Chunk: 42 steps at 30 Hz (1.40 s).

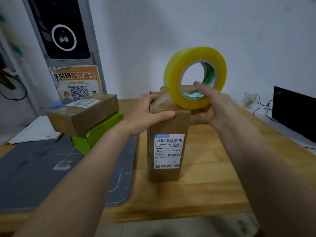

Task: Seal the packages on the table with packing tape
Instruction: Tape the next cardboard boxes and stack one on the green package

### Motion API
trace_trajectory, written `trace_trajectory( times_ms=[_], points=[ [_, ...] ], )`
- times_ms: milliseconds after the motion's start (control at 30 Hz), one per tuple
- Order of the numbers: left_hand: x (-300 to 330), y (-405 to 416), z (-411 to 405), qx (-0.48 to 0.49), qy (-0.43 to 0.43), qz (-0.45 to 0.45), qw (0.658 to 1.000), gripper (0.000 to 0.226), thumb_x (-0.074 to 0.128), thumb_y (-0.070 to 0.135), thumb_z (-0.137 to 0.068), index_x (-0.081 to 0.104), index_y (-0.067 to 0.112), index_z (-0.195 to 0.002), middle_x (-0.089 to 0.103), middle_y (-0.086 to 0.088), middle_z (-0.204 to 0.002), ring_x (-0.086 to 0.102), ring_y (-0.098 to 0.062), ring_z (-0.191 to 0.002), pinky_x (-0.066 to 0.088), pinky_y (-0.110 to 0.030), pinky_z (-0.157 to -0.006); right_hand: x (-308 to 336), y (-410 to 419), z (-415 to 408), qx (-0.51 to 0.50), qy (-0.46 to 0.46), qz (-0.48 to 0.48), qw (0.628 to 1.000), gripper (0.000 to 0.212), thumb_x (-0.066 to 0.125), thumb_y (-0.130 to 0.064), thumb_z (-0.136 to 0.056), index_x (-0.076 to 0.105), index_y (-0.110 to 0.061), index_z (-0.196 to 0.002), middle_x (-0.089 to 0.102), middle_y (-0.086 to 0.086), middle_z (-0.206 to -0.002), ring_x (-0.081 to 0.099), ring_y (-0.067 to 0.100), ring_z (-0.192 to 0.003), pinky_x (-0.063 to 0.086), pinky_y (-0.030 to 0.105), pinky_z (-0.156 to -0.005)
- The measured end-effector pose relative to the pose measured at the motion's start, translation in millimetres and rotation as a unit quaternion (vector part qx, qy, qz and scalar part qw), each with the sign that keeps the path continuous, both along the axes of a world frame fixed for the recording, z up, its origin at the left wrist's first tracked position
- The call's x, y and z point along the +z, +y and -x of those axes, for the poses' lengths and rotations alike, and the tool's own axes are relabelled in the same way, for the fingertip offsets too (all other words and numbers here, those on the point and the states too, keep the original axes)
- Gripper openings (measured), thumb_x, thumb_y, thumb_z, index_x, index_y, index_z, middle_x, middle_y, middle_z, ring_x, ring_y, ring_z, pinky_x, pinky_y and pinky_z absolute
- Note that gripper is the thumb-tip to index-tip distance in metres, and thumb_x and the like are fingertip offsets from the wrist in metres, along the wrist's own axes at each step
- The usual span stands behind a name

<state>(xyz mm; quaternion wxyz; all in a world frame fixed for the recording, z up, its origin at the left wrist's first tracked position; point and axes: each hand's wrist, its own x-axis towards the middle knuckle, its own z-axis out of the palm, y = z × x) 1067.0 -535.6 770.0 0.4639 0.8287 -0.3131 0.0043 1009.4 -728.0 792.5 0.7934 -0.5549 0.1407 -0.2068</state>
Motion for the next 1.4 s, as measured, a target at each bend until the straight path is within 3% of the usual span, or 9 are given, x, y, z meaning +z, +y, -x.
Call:
trace_trajectory(
  times_ms=[100,167,300,500,733,900,1133,1300,1400],
  points=[
    [16.2,5.2,-4.4,0.013,0.003,-0.091,0.996,0.071,0.077,0.055,-0.068,0.042,0.025,-0.122,0.042,0.005,-0.13,0.05,-0.004,-0.108,0.042,-0.017,-0.081,-2.6,13.7,-2.5,0.007,-0.007,0.029,1.0,0.029,0.077,-0.012,-0.078,0.066,-0.01,-0.104,0.074,0.011,-0.09,0.072,0.02,-0.073,0.058,0.034,-0.055],
    [22.6,0.8,-4.6,0.018,-0.009,-0.147,0.989,0.076,0.08,0.05,-0.071,0.044,0.02,-0.131,0.038,0.005,-0.128,0.048,-0.01,-0.112,0.041,-0.023,-0.089,0.7,15.7,-4.4,-0.015,-0.008,0.061,0.998,0.029,0.072,-0.012,-0.081,0.063,-0.011,-0.108,0.072,0.012,-0.095,0.072,0.023,-0.08,0.059,0.036,-0.055],
    [19.0,-11.2,3.0,0.035,-0.047,-0.136,0.989,0.096,0.084,0.054,-0.063,0.042,0.027,-0.145,0.032,0.007,-0.145,0.038,-0.011,-0.131,0.036,-0.029,-0.11,4.9,13.3,-3.2,-0.034,-0.003,0.098,0.995,0.032,0.066,-0.014,-0.083,0.058,-0.014,-0.114,0.068,0.012,-0.108,0.068,0.029,-0.094,0.059,0.038,-0.055],
    [26.0,-10.0,1.4,0.025,-0.05,-0.203,0.978,0.112,0.078,0.061,-0.064,0.026,0.021,-0.154,0.027,0.004,-0.156,0.033,-0.016,-0.14,0.032,-0.036,-0.116,12.1,-8.0,3.2,0.023,0.002,-0.007,1.0,0.037,0.061,-0.003,-0.085,0.053,-0.01,-0.121,0.067,0.019,-0.111,0.07,0.034,-0.093,0.06,0.05,-0.064],
    [26.4,-9.3,1.9,0.024,-0.041,-0.195,0.98,0.103,0.08,0.056,-0.066,0.031,0.022,-0.15,0.043,0.005,-0.138,0.047,-0.015,-0.124,0.04,-0.028,-0.103,14.8,-36.8,6.3,-0.014,-0.013,0.028,0.999,0.044,0.068,-0.01,-0.084,0.053,-0.009,-0.126,0.066,0.016,-0.116,0.069,0.034,-0.096,0.058,0.057,-0.073],
    [24.3,-11.0,1.1,0.017,-0.054,-0.201,0.978,0.105,0.079,0.057,-0.067,0.028,0.021,-0.152,0.037,0.006,-0.145,0.036,-0.004,-0.112,0.03,-0.021,-0.095,6.3,-46.4,5.8,-0.012,0.003,0.026,1.0,0.04,0.067,-0.012,-0.087,0.054,-0.011,-0.124,0.067,0.015,-0.115,0.07,0.032,-0.095,0.059,0.049,-0.065],
    [26.0,-12.1,3.1,0.027,-0.05,-0.219,0.974,0.11,0.077,0.06,-0.067,0.025,0.017,-0.153,0.031,0.003,-0.152,0.034,-0.014,-0.136,0.025,-0.019,-0.098,-17.9,-56.9,6.7,-0.004,0.002,0.004,1.0,0.036,0.064,-0.014,-0.09,0.055,-0.012,-0.125,0.066,0.013,-0.118,0.069,0.032,-0.099,0.059,0.048,-0.062],
    [25.2,-11.1,2.9,0.028,-0.05,-0.221,0.974,0.109,0.077,0.058,-0.068,0.024,0.016,-0.153,0.031,0.003,-0.152,0.034,-0.014,-0.136,0.024,-0.019,-0.099,-43.4,-50.2,2.9,0.011,-0.015,-0.072,0.997,0.038,0.062,-0.012,-0.092,0.055,-0.011,-0.129,0.065,0.015,-0.123,0.067,0.032,-0.103,0.058,0.048,-0.069],
    [31.1,-5.3,5.0,0.008,0.0,-0.207,0.978,0.122,0.071,0.076,-0.057,0.025,0.017,-0.153,0.029,0.004,-0.153,0.035,-0.009,-0.126,0.027,-0.022,-0.1,-59.6,-41.0,0.0,0.009,-0.044,-0.087,0.995,0.034,0.059,-0.006,-0.092,0.058,-0.012,-0.125,0.068,0.015,-0.118,0.07,0.03,-0.097,0.059,0.045,-0.064]
  ],
)
